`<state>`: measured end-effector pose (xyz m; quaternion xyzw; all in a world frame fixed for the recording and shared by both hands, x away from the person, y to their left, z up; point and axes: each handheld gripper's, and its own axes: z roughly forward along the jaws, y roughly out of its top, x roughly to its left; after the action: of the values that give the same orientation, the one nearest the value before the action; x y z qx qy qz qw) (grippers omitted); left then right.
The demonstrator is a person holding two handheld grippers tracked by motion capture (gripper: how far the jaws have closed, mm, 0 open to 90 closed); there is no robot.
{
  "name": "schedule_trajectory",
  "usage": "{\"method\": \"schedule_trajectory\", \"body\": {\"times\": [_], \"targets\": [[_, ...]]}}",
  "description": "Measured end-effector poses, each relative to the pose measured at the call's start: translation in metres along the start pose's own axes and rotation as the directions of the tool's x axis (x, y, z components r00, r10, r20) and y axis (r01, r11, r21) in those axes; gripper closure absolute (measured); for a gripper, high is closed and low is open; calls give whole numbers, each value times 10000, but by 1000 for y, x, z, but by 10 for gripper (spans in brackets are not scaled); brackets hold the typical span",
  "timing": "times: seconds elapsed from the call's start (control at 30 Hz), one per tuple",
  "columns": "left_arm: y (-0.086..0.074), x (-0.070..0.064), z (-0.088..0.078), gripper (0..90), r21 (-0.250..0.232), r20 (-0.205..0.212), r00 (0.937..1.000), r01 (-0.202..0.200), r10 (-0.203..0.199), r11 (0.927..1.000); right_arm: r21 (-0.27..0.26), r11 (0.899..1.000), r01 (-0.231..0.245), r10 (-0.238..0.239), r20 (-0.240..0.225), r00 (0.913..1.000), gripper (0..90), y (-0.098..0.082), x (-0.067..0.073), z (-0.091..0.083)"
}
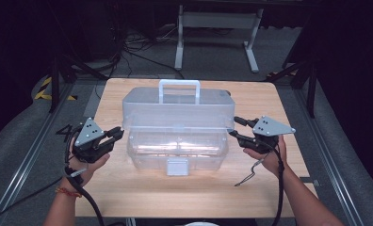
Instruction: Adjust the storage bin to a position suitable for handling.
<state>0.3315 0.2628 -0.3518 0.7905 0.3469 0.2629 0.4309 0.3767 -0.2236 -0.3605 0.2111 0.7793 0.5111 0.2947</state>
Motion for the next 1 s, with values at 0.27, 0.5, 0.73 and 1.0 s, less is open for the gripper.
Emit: {"method": "schedule_trajectory", "body": {"times": [0.27, 0.5, 0.73, 1.0], "targets": [[-19, 5, -4, 590, 777, -553, 9985, 35, 8, 9970, -380, 9992, -150, 165, 401, 9991, 600, 9, -2, 4], [-41, 9, -1, 485, 1404, -642, 9975, 370, -282, 9894, -702, 9971, -305, 359, 769, 9964, 613, 14, -6, 8], [-68, 10, 13, 312, 2153, -769, 9960, 611, -454, 9746, -1045, 9923, -667, 757, 847, 9935, 623, 19, -12, 11], [-94, 2, 28, 270, 2880, -523, 9973, 641, -511, 9555, -1075, 9923, -613, 724, 1026, 9921, 684, 30, -18, 11]]}}
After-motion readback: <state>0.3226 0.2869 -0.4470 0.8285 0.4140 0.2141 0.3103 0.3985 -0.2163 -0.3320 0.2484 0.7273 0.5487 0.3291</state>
